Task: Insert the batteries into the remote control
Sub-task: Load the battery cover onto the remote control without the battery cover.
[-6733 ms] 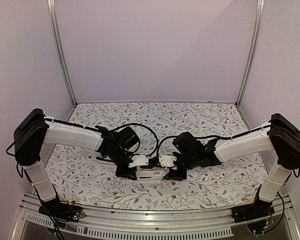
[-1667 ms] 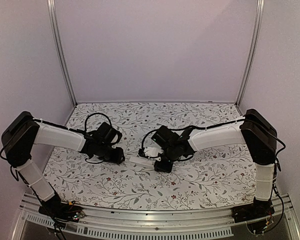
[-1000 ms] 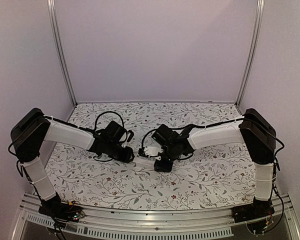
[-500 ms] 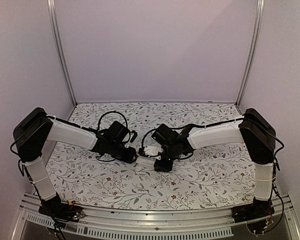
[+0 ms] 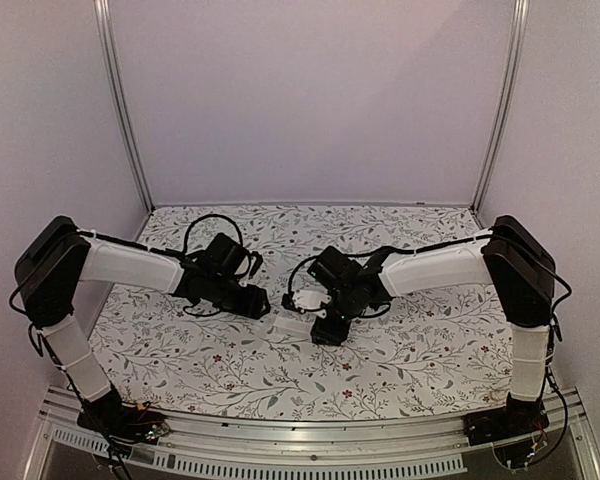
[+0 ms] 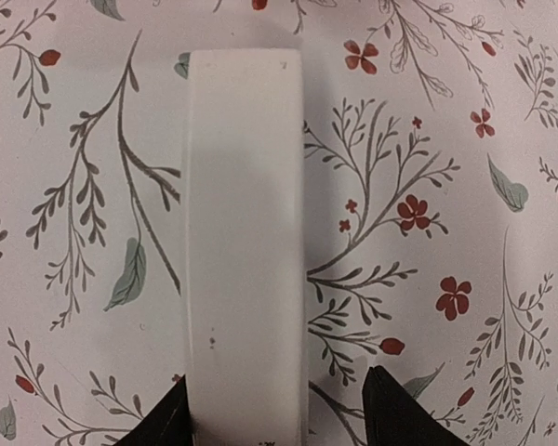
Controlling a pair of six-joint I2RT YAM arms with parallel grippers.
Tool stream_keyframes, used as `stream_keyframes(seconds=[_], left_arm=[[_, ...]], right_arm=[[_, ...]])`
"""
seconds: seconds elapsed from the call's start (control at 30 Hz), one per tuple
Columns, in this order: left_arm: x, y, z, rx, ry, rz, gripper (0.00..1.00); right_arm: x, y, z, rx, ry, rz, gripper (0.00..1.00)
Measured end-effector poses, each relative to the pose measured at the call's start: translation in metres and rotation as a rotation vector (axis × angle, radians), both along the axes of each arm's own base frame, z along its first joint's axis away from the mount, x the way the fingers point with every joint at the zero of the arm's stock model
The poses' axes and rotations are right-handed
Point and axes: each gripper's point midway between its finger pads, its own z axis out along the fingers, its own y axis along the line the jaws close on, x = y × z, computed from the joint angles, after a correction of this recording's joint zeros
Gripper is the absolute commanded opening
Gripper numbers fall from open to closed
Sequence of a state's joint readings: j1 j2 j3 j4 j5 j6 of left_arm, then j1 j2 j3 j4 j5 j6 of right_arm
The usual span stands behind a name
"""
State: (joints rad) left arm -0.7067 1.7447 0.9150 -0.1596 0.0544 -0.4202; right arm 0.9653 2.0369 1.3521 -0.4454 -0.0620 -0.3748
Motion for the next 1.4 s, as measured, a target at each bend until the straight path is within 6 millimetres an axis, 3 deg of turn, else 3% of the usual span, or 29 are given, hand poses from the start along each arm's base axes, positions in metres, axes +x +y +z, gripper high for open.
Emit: stream_keyframes(seconds=[0.13, 0.4, 0.77, 1.07, 1.23, 1.4], left_arm=[[0.005, 0.004, 0.012, -0.013, -0.024, 0.013, 0.68], [0.001, -0.001, 0.019, -0.036, -0.024, -0.01, 0.55], [-0.018, -0.013, -0.012, 0.026, 0.029, -0.064, 0.49], [-0.021, -0.024, -0.008, 0.026, 0.013, -0.099, 0.45], [-0.024, -0.026, -0.009, 0.032, 0.011, -0.112, 0.44], [-0.022, -0.021, -0.01, 0.055, 0.005, -0.099, 0.55]], right_arm=[[-0.003, -0.009, 0.001, -0.009, 0.01, -0.015, 0.63], [-0.002, -0.013, 0.003, -0.01, 0.019, -0.023, 0.58], [-0.007, -0.017, 0.001, -0.018, 0.054, -0.018, 0.56], [-0.009, -0.019, -0.001, -0.025, 0.069, -0.017, 0.56], [-0.009, -0.02, -0.001, -0.026, 0.069, -0.014, 0.55], [-0.01, -0.02, -0.001, -0.027, 0.07, -0.013, 0.59]])
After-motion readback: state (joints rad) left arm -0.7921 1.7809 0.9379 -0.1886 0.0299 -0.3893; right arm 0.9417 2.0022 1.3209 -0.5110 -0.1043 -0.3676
